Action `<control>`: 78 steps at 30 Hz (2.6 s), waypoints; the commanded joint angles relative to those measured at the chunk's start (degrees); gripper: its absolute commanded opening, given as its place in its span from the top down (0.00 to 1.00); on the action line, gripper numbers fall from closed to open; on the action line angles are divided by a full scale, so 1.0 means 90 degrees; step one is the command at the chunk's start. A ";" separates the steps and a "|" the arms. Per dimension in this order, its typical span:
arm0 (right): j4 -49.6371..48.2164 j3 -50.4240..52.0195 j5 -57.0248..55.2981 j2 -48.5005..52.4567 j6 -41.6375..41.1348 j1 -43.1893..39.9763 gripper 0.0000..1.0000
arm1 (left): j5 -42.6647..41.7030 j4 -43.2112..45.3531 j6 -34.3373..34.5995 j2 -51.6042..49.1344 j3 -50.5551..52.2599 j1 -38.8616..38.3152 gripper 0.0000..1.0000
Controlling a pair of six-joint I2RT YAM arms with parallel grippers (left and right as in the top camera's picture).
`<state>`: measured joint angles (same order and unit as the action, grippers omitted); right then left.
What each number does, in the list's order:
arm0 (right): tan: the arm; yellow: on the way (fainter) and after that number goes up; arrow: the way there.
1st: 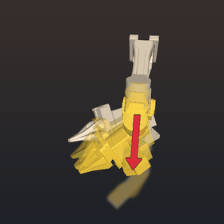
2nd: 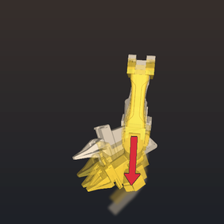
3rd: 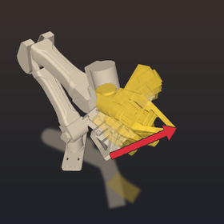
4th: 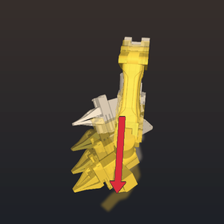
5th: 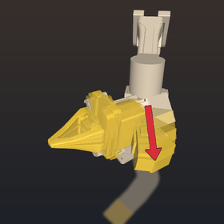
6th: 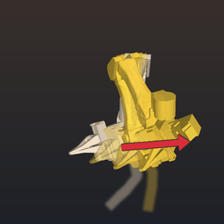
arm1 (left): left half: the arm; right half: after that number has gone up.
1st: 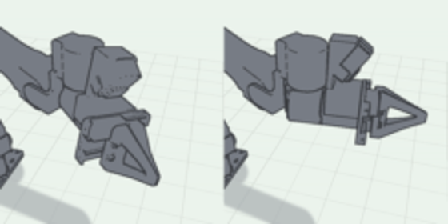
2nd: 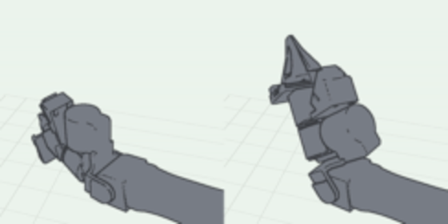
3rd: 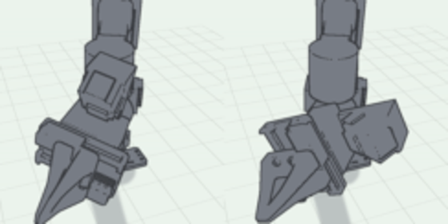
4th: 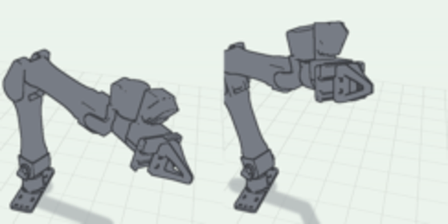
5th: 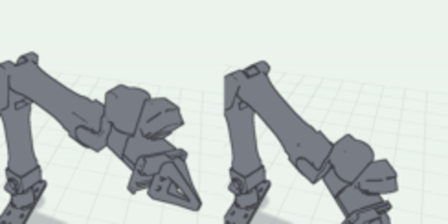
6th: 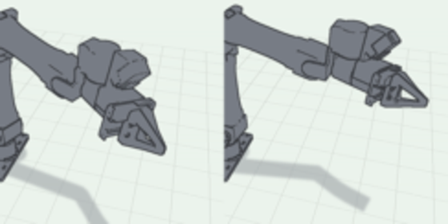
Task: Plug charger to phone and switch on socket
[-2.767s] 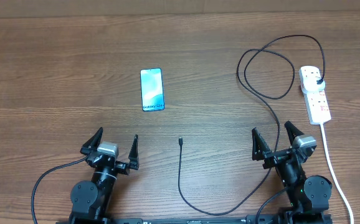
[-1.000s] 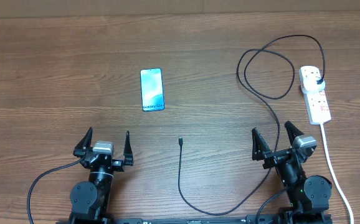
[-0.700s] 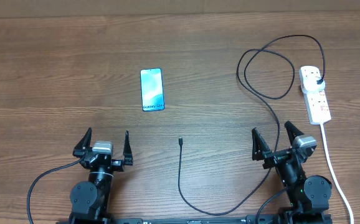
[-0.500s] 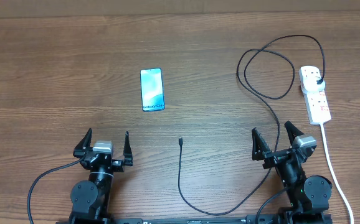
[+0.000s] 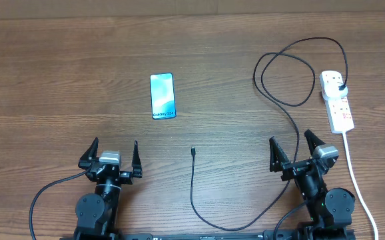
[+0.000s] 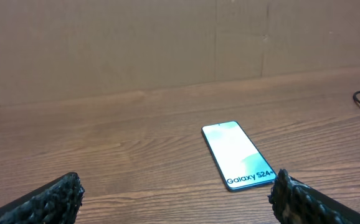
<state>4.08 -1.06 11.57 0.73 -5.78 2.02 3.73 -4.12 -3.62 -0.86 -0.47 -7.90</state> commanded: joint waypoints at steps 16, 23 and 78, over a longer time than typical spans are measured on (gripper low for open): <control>-0.0034 0.0068 -0.0063 -0.0066 0.0007 0.0061 0.00 | 0.0085 0.0010 -0.0126 0.0066 0.0022 -0.0041 0.00; -0.0034 0.0068 -0.0063 -0.0066 0.0007 0.0061 0.00 | 0.0085 0.0007 -0.0126 0.0066 0.0022 -0.0041 0.01; -0.0032 0.0068 -0.0063 -0.0066 0.0007 0.0058 0.00 | -0.2737 -0.7601 0.1569 -0.8364 -1.2211 -0.0044 0.00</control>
<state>4.01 -1.06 11.60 0.73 -5.78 2.04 -17.58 -70.37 10.79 -71.90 -108.03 -7.90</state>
